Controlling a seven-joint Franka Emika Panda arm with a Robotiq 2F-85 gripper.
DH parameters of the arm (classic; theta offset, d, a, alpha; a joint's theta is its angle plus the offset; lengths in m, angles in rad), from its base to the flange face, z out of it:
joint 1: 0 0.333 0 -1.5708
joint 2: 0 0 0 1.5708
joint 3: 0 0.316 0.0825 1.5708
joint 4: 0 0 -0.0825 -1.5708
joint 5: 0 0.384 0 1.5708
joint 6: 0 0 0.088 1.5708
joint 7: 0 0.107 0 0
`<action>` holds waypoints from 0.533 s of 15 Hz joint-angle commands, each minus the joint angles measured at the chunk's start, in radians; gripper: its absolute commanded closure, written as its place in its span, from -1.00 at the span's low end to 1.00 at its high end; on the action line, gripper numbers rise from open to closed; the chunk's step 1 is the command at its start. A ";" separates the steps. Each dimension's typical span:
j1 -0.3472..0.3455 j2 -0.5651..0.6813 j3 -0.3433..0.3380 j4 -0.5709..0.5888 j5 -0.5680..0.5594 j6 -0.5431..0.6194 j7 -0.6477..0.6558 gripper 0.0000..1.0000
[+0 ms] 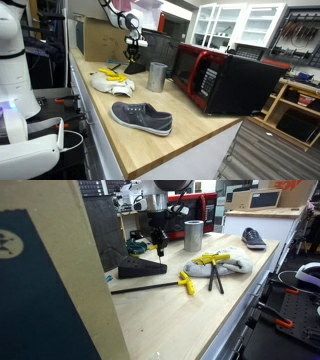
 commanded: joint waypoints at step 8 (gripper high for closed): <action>0.002 -0.107 -0.025 -0.119 0.051 0.020 0.532 0.96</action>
